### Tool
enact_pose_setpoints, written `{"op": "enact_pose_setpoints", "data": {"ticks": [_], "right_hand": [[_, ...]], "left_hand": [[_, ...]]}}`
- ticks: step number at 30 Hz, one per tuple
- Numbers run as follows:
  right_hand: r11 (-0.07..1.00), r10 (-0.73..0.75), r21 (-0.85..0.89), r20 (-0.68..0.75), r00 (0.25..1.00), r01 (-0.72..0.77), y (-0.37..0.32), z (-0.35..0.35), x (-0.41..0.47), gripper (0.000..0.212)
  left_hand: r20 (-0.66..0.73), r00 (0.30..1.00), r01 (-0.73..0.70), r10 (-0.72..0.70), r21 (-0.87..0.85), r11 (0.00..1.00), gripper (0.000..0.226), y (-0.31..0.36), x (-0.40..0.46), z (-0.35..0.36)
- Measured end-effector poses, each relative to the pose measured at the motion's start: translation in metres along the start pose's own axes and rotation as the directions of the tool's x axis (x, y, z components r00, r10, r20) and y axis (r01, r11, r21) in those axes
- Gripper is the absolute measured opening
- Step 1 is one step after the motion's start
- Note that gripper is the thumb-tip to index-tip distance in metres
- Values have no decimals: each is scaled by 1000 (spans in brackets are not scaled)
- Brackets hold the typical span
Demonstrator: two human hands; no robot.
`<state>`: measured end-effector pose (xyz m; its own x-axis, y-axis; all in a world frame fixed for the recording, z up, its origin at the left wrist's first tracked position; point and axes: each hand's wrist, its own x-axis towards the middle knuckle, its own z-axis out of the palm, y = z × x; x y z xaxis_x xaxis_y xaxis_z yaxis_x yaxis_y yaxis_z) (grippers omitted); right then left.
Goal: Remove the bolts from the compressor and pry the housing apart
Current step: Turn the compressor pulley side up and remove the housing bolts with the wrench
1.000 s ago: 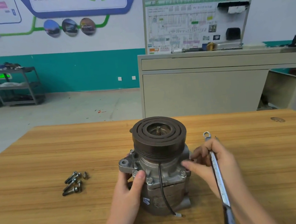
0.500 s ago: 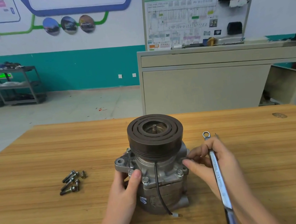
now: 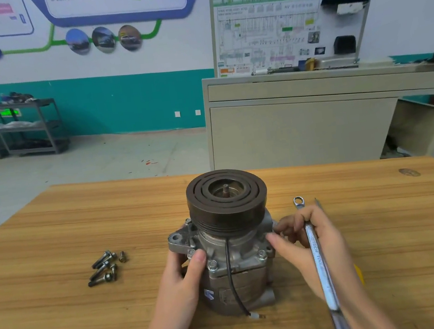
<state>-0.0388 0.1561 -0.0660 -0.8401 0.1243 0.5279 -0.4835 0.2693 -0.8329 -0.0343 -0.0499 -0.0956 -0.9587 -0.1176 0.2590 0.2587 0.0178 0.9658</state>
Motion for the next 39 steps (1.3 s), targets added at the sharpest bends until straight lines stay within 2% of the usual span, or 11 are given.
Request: {"op": "enact_pose_setpoints", "data": {"ticks": [5, 9, 15, 19, 25, 29, 35, 39], "right_hand": [[1000, 7, -1, 22, 1000, -7, 4, 1, 2, 42], [999, 1, 38, 5, 1000, -1, -1, 1, -1, 30], [1000, 0, 3, 2, 1000, 0, 1, 2, 0, 44], [998, 1, 59, -1, 1000, -1, -1, 1, -1, 31], [998, 10, 61, 18, 1000, -11, 4, 3, 0, 51], [997, -6, 71, 17, 1000, 4, 1, 5, -2, 39], [998, 15, 63, -15, 1000, -14, 3, 6, -1, 48], [997, 12, 82, -4, 1000, -11, -1, 5, -2, 34]], "left_hand": [[1, 1000, -15, 15, -18, 1000, 35, 0, 0, 1], [38, 999, -3, 5, -41, 999, 38, 1, -1, -1], [44, 999, 16, -14, -40, 999, 38, 1, -1, -1], [37, 999, 30, -28, -34, 999, 38, 0, -1, -2], [24, 998, 52, -51, -31, 998, 43, -3, 0, -3], [35, 998, 44, -43, -36, 998, 37, -4, 1, -4], [39, 999, 29, -28, -45, 999, 44, -6, 1, -4], [49, 998, 28, -26, -43, 999, 33, -6, 1, -4]]}}
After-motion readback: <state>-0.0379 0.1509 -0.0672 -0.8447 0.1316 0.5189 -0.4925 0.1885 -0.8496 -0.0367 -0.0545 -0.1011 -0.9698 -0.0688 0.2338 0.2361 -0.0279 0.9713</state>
